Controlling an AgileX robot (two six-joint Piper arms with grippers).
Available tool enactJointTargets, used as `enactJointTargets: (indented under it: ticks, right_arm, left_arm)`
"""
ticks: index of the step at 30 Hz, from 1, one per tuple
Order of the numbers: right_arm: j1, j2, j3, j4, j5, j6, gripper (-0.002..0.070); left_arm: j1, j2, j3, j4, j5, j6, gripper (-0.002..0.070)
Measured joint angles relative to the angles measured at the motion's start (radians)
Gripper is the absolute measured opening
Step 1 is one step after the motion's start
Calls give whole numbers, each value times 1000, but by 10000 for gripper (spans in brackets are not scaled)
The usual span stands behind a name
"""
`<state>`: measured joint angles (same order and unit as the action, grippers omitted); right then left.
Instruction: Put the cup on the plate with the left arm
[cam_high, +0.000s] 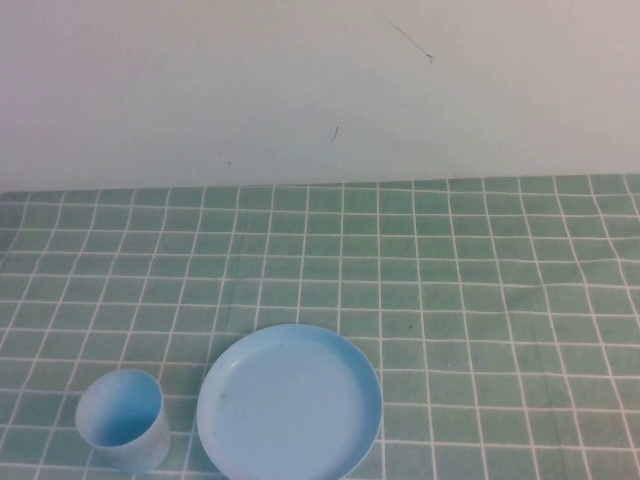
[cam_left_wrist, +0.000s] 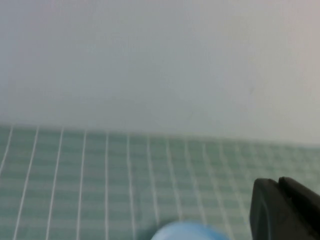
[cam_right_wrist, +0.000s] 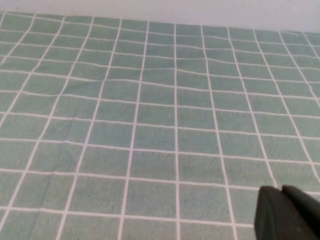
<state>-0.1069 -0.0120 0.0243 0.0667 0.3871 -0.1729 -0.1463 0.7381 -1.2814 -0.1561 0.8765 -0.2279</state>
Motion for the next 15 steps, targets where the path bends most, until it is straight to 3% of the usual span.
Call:
enactJointTargets:
  ticks: [6,15]
  right_arm:
    - [0,0,0,0,0,0,-2]
    - [0,0,0,0,0,0,-2]
  left_arm:
    - [-2,141,4,111,300,-18,-3]
    - [-2,244,4,114,391,-38,-3]
